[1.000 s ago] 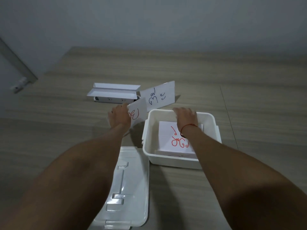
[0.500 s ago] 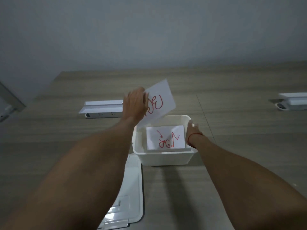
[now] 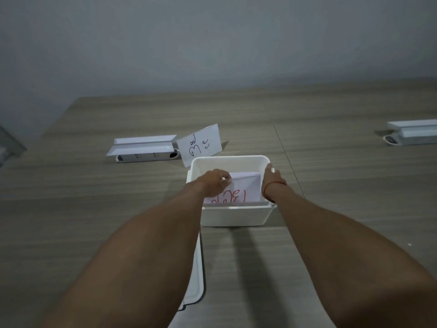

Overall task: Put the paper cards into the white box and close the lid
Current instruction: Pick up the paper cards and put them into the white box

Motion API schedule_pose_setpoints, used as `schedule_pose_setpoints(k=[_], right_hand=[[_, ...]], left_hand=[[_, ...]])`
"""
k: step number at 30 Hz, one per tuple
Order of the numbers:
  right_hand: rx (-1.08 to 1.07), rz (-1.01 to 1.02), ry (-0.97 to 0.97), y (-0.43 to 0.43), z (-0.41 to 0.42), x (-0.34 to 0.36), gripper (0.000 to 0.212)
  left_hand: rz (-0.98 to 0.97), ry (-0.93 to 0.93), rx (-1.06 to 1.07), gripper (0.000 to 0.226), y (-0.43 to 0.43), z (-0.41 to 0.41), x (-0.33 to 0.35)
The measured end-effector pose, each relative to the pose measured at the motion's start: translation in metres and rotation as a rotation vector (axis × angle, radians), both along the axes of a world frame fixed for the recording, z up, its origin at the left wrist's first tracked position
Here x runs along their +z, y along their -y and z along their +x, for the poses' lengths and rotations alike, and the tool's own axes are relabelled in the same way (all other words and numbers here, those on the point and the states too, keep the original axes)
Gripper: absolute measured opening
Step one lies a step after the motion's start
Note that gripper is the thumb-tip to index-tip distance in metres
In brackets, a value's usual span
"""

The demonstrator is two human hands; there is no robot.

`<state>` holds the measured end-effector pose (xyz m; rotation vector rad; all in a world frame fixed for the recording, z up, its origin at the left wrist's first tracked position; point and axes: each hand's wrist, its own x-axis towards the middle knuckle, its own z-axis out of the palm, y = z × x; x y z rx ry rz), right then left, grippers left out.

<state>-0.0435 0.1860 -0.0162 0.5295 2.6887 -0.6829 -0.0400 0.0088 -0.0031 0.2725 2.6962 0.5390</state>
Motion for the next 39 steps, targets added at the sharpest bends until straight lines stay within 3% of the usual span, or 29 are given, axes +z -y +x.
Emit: schedule_pose_setpoints(k=[4, 6, 11, 15, 19, 21, 28, 34, 39], right_hand=[[-0.015, -0.030, 0.001, 0.000, 0.002, 0.003, 0.068], [0.017, 0.022, 0.024, 0.001, 0.000, 0.007, 0.070], [-0.003, 0.023, 0.001, 0.002, -0.023, 0.012, 0.065], [0.041, 0.032, -0.094, 0.007, -0.052, 0.008, 0.046], [0.137, 0.089, -0.155, 0.013, -0.077, -0.003, 0.052], [0.149, 0.138, -0.195, 0.013, -0.088, -0.010, 0.060], [0.179, 0.228, -0.304, 0.018, -0.112, -0.025, 0.068], [0.195, 0.275, -0.319, 0.020, -0.119, -0.028, 0.066], [0.188, 0.277, -0.286, 0.021, -0.120, -0.027, 0.065]], left_hand=[[-0.202, 0.228, -0.110, 0.044, -0.003, 0.001, 0.011], [-0.209, 0.285, -0.064, 0.048, -0.001, -0.006, 0.006], [0.138, 0.546, 0.172, 0.044, 0.000, -0.040, 0.030], [0.254, 0.373, 0.324, 0.021, 0.014, -0.081, 0.044], [0.037, -0.053, 0.433, 0.032, 0.035, -0.122, 0.024], [-0.013, -0.168, 0.452, 0.034, 0.039, -0.135, 0.013], [-0.203, -0.352, 0.474, 0.041, 0.039, -0.176, -0.023], [-0.252, -0.366, 0.491, 0.029, 0.032, -0.192, -0.048], [-0.225, -0.307, 0.471, 0.032, 0.026, -0.190, -0.053]])
